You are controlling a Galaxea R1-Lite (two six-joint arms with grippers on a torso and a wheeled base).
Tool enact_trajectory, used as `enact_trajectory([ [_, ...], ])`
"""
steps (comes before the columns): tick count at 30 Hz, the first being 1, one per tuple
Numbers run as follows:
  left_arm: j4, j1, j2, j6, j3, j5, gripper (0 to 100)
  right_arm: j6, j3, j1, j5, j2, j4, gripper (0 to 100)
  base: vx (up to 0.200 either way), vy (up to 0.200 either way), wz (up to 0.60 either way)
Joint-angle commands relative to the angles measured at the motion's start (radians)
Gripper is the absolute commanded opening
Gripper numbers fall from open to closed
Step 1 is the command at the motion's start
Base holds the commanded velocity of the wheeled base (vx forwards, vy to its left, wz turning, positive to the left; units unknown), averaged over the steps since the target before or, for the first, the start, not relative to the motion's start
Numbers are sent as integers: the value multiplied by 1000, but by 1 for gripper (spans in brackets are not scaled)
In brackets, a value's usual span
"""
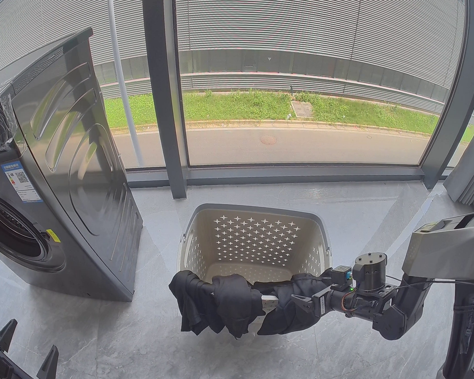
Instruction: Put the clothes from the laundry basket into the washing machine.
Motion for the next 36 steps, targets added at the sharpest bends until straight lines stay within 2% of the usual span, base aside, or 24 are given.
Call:
enact_trajectory([
  [1,1,0,-18,0,18,0,100,0,-14,6,-2,6,0,100,0,0,0],
  [4,1,0,-18,0,18,1,100,0,-26,14,-16,6,0,100,0,0,0],
  [5,1,0,-18,0,18,0,100,0,-28,14,-22,6,0,0,0,0,0],
  [17,1,0,-18,0,18,1,100,0,-54,23,-32,40,0,0,0,0,0],
  [21,1,0,-18,0,18,1,100,3,-48,35,-62,19,0,0,0,0,0],
  [27,1,0,-18,0,18,1,100,20,-20,72,-65,-155,7,0,0,0,0],
  [28,1,0,-18,0,18,1,100,45,-11,89,-71,-230,2,0,0,0,0],
  [32,-1,0,-18,-3,18,1,100,103,20,146,-121,-419,5,0,0,0,0],
  [36,-1,0,-18,-3,18,1,100,112,38,189,-158,-595,14,0,0,0,0],
])
